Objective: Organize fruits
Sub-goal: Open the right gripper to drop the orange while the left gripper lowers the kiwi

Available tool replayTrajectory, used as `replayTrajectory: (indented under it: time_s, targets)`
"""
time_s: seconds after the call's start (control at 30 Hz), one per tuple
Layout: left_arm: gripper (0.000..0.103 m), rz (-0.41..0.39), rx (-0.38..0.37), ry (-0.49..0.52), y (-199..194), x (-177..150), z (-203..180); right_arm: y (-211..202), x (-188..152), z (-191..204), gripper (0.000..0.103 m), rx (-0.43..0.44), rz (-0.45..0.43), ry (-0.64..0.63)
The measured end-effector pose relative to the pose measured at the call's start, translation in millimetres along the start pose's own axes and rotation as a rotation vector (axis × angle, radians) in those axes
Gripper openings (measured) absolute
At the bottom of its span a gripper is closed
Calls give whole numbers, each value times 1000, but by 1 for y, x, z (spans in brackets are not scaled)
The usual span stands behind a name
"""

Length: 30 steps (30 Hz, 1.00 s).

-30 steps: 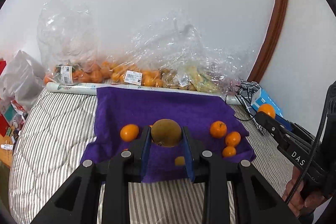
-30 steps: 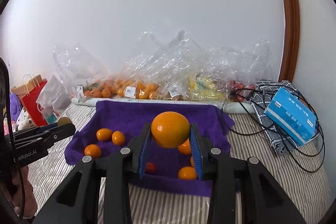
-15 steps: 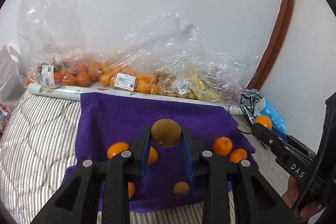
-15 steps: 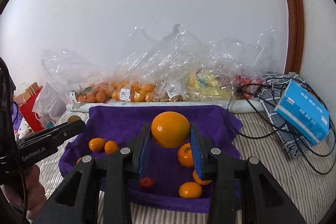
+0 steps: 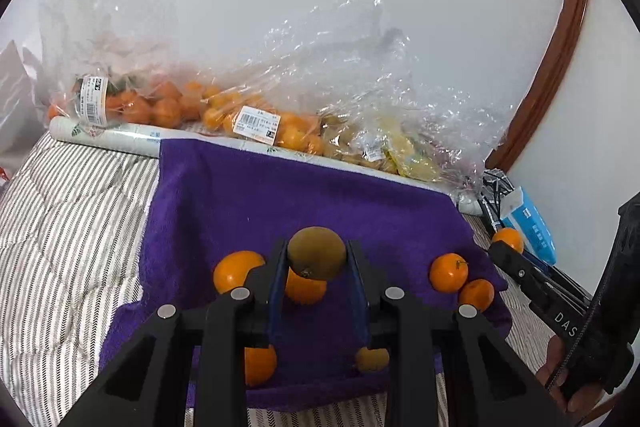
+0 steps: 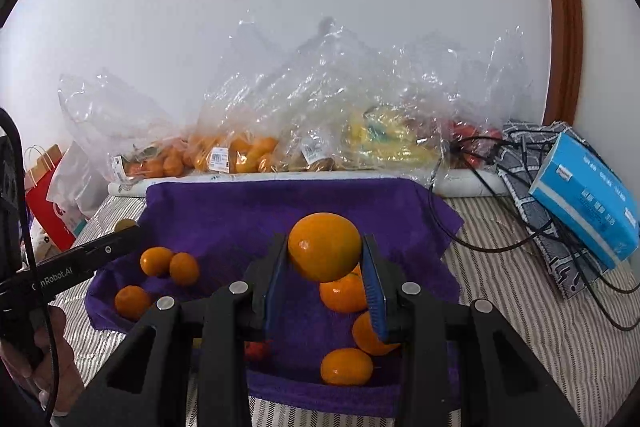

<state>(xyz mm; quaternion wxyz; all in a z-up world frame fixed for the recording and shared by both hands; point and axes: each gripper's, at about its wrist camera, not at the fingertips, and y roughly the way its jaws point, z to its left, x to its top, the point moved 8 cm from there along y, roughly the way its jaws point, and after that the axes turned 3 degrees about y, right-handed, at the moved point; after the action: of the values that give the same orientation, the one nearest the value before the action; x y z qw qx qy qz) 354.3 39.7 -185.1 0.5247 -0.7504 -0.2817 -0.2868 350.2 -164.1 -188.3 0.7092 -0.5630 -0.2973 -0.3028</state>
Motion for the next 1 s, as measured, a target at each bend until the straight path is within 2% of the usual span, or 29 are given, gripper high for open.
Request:
replayTrajectory:
  time_s: [0.23, 0.67, 1.0]
  targets:
    - [27, 18, 15, 33, 8, -6, -6, 14, -10, 1, 35, 4, 43, -1]
    - [28, 81, 40, 16, 27, -17, 3, 35, -26, 1, 36, -4, 119, -7]
    - [28, 116, 47, 4, 36, -23, 8, 38, -29, 3, 36, 0, 127, -14]
